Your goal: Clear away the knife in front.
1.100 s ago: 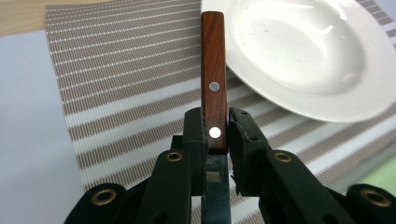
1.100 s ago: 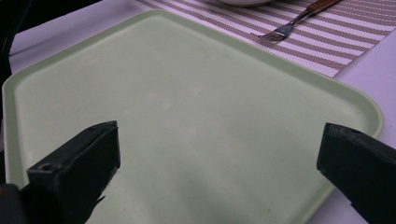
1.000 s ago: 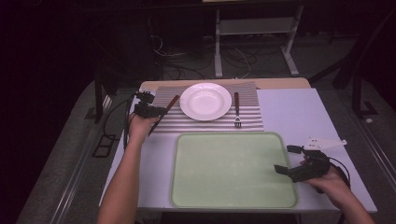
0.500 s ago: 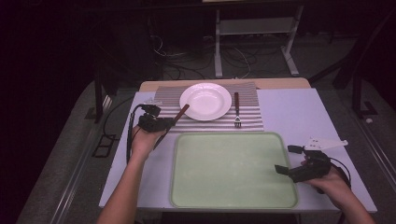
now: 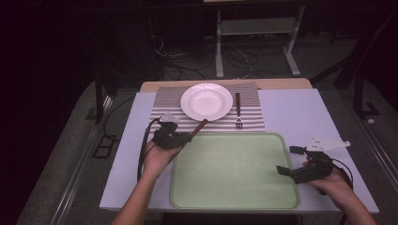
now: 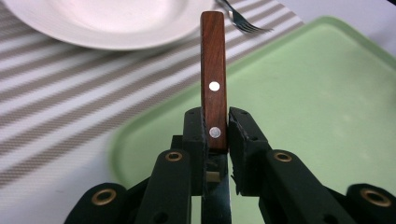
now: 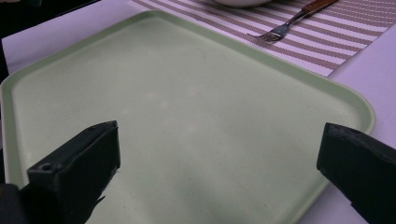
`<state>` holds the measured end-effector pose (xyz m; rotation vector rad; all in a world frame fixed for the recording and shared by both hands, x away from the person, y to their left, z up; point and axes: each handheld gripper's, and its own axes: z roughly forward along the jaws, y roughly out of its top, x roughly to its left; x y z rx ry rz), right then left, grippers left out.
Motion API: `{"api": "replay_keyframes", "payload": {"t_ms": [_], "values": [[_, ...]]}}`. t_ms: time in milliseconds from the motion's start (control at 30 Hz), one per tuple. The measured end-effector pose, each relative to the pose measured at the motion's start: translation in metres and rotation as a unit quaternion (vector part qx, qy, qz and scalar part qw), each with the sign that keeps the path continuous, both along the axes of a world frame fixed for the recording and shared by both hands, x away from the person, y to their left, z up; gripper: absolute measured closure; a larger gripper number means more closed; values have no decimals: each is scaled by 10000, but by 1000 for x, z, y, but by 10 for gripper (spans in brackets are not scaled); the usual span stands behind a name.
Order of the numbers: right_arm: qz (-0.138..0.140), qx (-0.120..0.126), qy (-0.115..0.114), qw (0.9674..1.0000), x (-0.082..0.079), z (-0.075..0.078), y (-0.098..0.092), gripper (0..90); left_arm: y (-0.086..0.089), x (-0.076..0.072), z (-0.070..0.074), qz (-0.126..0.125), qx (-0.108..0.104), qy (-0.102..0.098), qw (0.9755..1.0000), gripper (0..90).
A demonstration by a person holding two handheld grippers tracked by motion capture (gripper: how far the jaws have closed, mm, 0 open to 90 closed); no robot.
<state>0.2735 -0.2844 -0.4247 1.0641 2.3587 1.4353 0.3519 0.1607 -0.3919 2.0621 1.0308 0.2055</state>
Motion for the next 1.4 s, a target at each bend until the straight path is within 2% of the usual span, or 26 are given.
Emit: {"api": "replay_keyframes", "payload": {"t_ms": [200,333,467,533,667,800,933,1033,1133,1300,1400], "values": [[13,-29,-16,10000,0,0,0,0,-14,-11,-16,-42,53,98,9999,772],[14,-54,-24,10000,0,0,0,0,-20,-17,-28,-90,166,151,9997,772],[6,-56,-18,10000,0,0,0,0,-23,-18,-38,-142,186,318,9992,772],[2,-62,-10,10000,-1,0,0,0,-24,-19,-42,-134,298,320,9990,772],[-10,-47,-21,10000,-1,0,-1,0,-23,-23,-46,-71,385,361,9986,771],[1,-56,-9,10000,-1,0,-1,0,-22,-25,-47,-58,371,303,9988,761],[13,-59,-22,10000,-1,0,-1,0,-24,-24,-41,-86,289,76,9995,685],[22,-74,-18,10000,-1,-1,0,0,-29,-21,-36,-286,222,-11,9993,773],[50,-101,-31,9999,-1,-1,1,0,-37,-18,-37,-491,195,31,9986,890],[59,-102,-29,9999,-1,-1,2,0,-49,-12,-45,-632,435,88,9970,895],[61,-114,-29,9999,-1,-1,1,0,-51,-11,-47,-627,538,78,9965,896]]}}
